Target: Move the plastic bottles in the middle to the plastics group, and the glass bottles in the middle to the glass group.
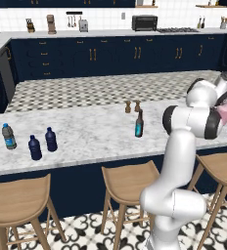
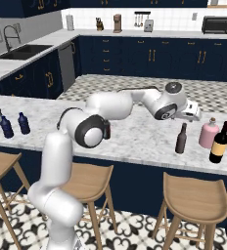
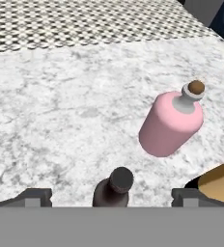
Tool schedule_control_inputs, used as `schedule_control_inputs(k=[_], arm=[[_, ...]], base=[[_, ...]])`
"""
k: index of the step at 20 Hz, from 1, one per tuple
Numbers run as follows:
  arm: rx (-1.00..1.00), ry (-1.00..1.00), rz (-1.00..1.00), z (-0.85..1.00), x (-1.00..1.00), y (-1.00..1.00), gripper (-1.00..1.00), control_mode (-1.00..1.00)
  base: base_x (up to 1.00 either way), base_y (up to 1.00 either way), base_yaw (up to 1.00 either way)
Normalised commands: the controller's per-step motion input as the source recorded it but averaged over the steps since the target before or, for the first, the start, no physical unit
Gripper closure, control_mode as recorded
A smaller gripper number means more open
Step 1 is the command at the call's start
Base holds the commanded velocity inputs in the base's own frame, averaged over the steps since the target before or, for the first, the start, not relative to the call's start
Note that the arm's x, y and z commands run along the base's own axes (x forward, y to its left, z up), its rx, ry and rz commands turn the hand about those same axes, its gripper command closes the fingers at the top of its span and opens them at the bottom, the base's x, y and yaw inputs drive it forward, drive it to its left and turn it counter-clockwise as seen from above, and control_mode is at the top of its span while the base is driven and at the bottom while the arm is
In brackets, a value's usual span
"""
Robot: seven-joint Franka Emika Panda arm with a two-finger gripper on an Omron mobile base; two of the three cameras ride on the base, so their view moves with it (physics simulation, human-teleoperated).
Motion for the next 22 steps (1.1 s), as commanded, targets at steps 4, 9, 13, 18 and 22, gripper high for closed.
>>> schedule_control_inputs(k=[4, 9, 13, 18, 22], arm=[[0.0, -0.06, 0.01, 0.4, -0.38, 0.44, -1.0, -1.0], [0.0, -0.1, 0.01, 0.36, -0.47, 0.58, -1.0, -1.0], [-0.01, -0.01, 0.0, 0.21, -0.43, 0.72, -1.0, -1.0], [-0.1, 0.0, 0.0, 0.14, -0.34, 0.88, -1.0, -1.0], [-0.12, 0.0, 0.0, 0.1, -0.3, 0.96, -1.0, -1.0]], base=[[0.0, 0.0, 0.0], [0.0, 0.0, 0.0], [0.0, 0.0, 0.0], [0.0, 0.0, 0.0], [0.0, 0.0, 0.0]])
